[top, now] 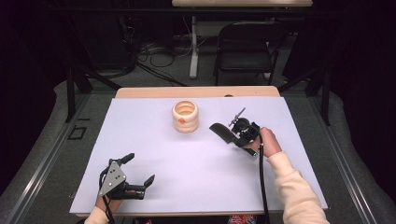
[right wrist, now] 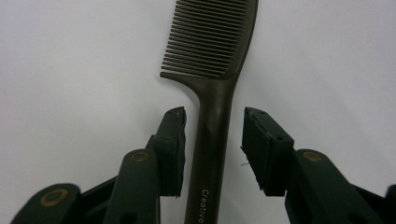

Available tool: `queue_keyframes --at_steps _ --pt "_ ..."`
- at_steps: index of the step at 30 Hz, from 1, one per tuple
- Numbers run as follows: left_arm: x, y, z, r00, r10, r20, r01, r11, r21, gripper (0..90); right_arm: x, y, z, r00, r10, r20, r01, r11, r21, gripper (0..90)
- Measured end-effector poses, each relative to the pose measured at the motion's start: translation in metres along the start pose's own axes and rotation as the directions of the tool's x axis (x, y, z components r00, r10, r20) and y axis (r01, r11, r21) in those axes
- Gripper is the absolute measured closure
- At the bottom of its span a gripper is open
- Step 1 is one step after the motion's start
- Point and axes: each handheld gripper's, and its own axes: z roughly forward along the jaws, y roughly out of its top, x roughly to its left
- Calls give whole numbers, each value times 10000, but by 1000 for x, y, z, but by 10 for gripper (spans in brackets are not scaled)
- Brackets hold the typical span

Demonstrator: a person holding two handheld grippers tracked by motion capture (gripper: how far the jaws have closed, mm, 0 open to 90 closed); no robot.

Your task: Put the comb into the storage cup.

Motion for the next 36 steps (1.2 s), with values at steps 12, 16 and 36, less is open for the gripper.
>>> queue_keyframes --at_steps 12,16,36 --pt "0 0 0 10000 21 8 -21 10000 8 0 1 2 12 9999 33 101 -37 9992 390 650" --pt "0 0 0 10000 48 30 -48 10000 27 0 1 1 15 9997 186 152 -192 9990 396 693" --pt "0 0 0 10000 18 33 -18 10000 4 0 -4 -3 13 9966 818 -81 -817 9965 161 720"
